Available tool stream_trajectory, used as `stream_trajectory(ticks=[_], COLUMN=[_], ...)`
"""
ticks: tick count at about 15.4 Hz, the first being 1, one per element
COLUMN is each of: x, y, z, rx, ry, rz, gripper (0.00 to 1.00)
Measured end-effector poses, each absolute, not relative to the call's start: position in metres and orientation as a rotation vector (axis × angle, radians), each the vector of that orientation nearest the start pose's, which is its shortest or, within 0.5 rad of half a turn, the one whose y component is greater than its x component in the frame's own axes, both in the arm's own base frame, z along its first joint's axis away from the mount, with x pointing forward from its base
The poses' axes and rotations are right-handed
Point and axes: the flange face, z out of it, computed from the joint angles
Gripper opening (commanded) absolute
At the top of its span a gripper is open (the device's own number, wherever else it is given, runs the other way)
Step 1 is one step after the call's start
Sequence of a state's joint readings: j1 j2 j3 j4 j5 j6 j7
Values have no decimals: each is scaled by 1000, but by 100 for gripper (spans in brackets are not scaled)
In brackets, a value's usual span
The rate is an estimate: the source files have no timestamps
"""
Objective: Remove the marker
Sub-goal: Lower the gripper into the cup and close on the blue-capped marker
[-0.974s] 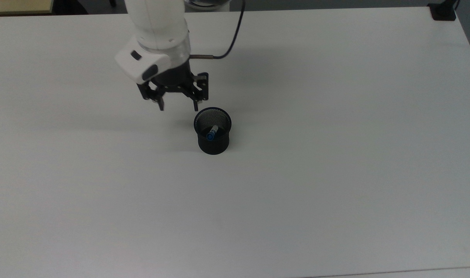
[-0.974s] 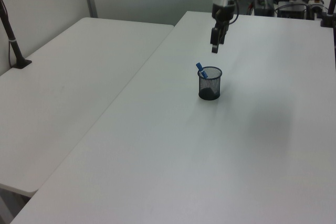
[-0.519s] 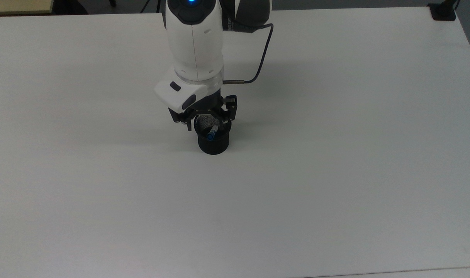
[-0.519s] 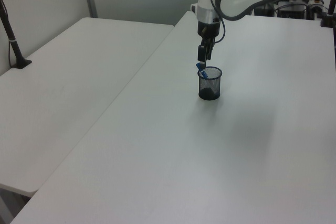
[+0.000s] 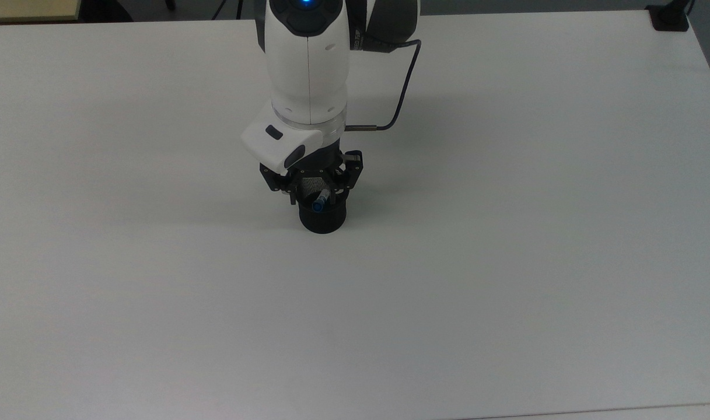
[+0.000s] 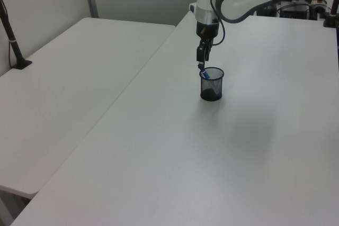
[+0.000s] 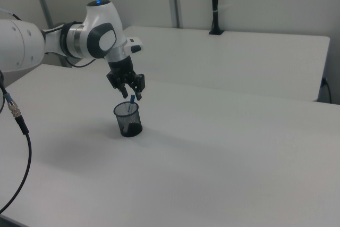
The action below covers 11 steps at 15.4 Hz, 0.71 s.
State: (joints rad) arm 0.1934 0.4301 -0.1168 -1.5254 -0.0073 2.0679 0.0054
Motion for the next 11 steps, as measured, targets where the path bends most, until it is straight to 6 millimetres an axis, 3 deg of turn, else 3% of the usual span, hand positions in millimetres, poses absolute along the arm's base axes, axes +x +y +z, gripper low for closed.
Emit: stream_trajectory(ticks=[4, 9, 11], x=[695, 700, 701], y=[65, 67, 67], z=[416, 404, 405], rx=[-3184, -3183, -3183], ry=[-143, -147, -147], rz=[-221, -250, -254], gripper=[49, 24, 23])
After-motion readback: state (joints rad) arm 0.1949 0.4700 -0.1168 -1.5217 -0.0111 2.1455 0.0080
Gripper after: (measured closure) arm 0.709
